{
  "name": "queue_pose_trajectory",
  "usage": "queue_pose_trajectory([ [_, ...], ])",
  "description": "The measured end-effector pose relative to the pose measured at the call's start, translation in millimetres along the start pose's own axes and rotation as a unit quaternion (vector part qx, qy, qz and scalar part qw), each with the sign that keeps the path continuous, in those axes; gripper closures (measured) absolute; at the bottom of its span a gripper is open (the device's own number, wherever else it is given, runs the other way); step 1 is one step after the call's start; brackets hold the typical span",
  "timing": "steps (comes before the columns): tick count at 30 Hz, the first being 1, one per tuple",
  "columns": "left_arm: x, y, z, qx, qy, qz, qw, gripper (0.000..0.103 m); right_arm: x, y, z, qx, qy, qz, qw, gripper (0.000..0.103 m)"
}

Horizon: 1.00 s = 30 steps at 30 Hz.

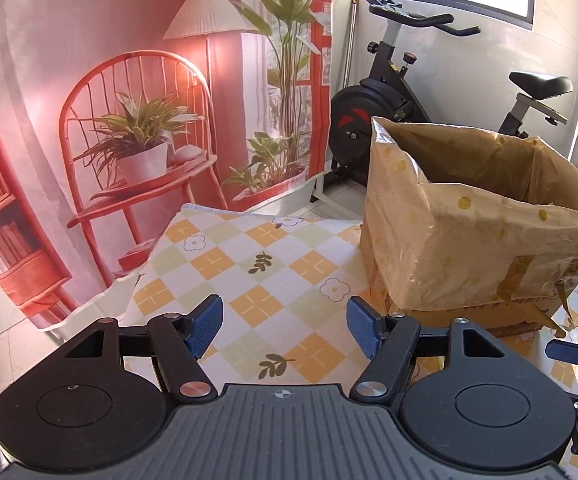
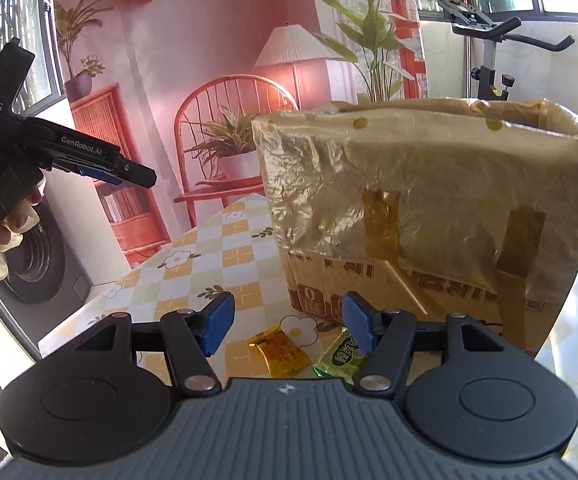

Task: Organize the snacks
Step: 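Lower both open tools back to the snacks in front of the box, then grasp the green cracker pack with the right tool while the left tool lowers to the yellow candy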

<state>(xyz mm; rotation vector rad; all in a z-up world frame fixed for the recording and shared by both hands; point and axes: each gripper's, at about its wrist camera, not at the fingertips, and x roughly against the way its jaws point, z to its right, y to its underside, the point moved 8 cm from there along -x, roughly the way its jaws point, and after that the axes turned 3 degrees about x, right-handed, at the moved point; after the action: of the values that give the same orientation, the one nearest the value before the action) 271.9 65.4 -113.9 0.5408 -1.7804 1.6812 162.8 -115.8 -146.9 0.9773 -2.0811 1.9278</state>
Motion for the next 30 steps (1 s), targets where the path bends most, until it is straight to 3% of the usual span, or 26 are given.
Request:
queue_pose_trajectory([
  [3, -12, 10, -12, 0.016, -0.003, -0.005, 0.9999, 0.033, -30, 18, 13, -0.025, 0.017, -0.017, 0.999, 0.040],
  [9, -38, 28, -16, 0.045, -0.002, -0.015, 0.9989, 0.033, -86, 42, 46, -0.045, 0.099, -0.057, 0.992, 0.042],
  [17, -69, 48, 8, 0.061, 0.002, -0.043, 0.9972, 0.034, -123, 57, 51, -0.046, 0.129, -0.104, 0.985, 0.045],
  [21, -85, 67, 31, 0.065, 0.021, -0.078, 0.9946, 0.034, -120, 61, 48, -0.008, 0.124, -0.109, 0.986, 0.056],
  [25, -102, 95, 60, 0.077, 0.058, -0.131, 0.9867, 0.040, -105, 69, 52, 0.017, 0.117, -0.102, 0.988, 0.059],
  [30, -117, 117, 86, 0.115, 0.072, -0.169, 0.9762, 0.043, -81, 79, 64, 0.016, 0.125, -0.094, 0.987, 0.060],
])
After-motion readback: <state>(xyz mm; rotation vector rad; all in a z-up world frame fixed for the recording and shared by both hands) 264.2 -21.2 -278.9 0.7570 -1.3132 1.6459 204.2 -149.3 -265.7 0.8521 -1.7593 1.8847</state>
